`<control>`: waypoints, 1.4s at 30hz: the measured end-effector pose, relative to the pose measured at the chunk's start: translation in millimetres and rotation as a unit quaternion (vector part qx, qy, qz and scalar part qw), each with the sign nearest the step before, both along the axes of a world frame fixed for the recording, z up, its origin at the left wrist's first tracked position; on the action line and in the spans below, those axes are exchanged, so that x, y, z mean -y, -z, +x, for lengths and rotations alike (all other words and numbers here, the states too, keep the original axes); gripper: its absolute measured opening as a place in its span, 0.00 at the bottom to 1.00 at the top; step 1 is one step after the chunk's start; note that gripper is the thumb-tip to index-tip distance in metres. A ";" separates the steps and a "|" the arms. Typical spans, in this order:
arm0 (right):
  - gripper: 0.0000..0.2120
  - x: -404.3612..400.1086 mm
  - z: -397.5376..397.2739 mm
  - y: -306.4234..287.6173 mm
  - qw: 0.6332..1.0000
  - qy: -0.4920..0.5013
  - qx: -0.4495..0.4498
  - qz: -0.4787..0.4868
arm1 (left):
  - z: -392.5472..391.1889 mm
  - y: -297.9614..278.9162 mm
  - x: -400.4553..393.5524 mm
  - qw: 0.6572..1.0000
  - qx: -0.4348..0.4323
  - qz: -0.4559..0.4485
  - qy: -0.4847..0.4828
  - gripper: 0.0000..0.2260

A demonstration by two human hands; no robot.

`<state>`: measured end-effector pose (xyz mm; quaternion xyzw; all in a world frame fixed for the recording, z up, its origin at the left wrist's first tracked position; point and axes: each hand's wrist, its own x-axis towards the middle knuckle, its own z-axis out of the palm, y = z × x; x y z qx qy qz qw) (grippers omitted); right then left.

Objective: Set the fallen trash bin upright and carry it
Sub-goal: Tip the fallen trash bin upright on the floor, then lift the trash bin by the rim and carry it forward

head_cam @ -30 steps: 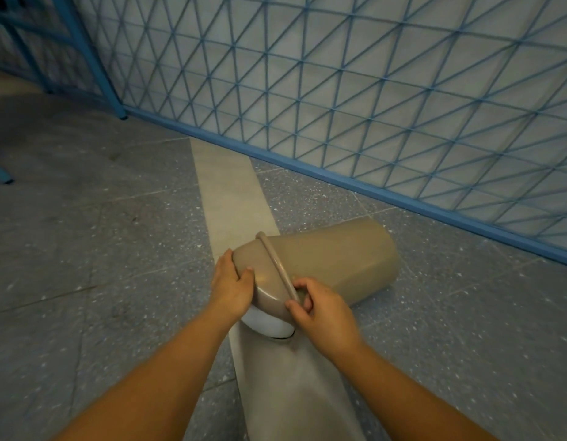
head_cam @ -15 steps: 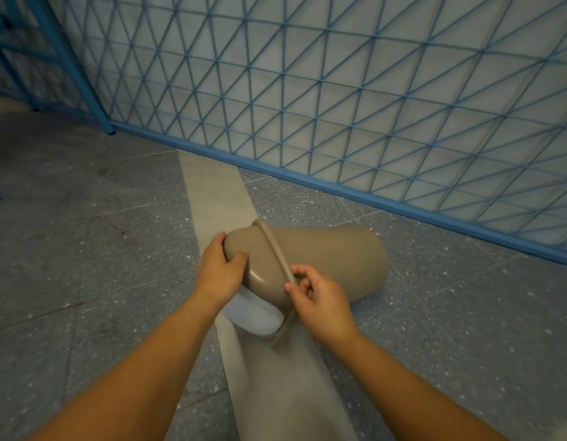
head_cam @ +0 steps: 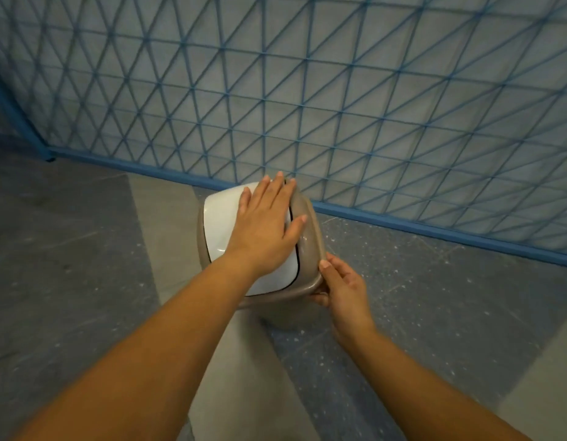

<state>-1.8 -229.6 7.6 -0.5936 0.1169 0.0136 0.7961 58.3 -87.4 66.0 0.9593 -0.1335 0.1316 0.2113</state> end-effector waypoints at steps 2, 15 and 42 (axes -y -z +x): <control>0.11 6.8 0.1 1.6 1.000 0.014 -0.014 0.022 | 5.4 3.0 11.0 1.000 0.008 0.026 0.010 0.29; 0.14 38.1 -0.9 18.0 0.994 0.059 -0.065 0.065 | 33.4 14.7 70.0 0.983 0.022 0.161 0.090 0.30; 0.09 62.1 19.8 17.7 0.990 0.073 -0.073 -0.098 | 11.6 42.4 -58.0 0.758 -0.369 -0.493 -0.217 0.04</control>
